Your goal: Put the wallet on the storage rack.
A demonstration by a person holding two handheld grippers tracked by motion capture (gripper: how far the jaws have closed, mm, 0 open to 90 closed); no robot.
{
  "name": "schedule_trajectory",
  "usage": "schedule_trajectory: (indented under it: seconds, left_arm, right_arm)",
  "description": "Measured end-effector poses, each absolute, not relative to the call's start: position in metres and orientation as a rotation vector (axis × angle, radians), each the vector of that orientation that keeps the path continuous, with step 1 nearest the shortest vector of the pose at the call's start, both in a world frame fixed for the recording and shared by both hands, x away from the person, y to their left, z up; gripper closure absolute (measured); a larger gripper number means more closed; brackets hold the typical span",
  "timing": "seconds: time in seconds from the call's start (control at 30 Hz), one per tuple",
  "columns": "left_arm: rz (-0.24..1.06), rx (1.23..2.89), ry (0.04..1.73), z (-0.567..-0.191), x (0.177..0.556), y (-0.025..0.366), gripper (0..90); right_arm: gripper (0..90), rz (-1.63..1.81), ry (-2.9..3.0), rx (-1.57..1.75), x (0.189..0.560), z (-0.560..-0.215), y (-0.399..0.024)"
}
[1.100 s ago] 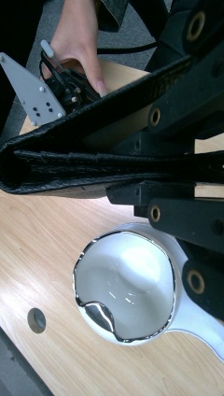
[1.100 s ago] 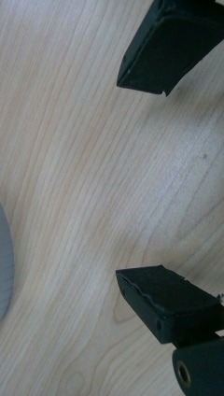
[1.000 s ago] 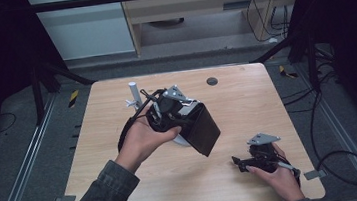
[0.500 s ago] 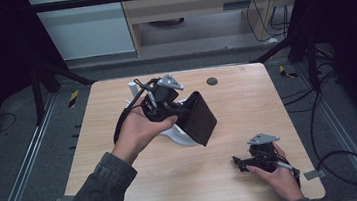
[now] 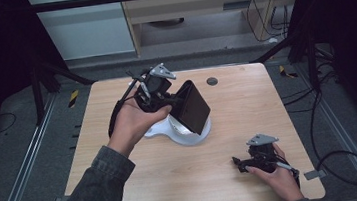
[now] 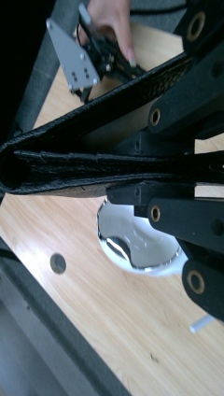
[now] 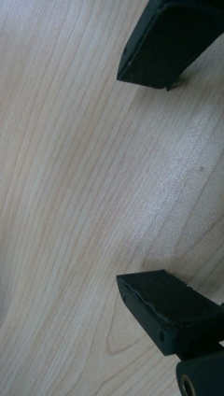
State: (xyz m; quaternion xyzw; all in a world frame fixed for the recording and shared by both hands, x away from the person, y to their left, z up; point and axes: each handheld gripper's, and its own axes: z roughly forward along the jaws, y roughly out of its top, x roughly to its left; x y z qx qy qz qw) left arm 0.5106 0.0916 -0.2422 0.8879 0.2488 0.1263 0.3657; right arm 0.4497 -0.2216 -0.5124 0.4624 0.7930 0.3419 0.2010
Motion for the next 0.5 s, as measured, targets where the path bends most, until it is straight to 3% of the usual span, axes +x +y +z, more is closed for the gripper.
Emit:
schedule_trajectory:
  seconds: [0.5]
  left_arm:
    - [0.376, 2.303, 0.709, -0.259, 0.53, 0.096, 81.1]
  right_arm:
    - [4.1, 0.953, 2.215, 1.286, 0.45, -0.513, -0.222]
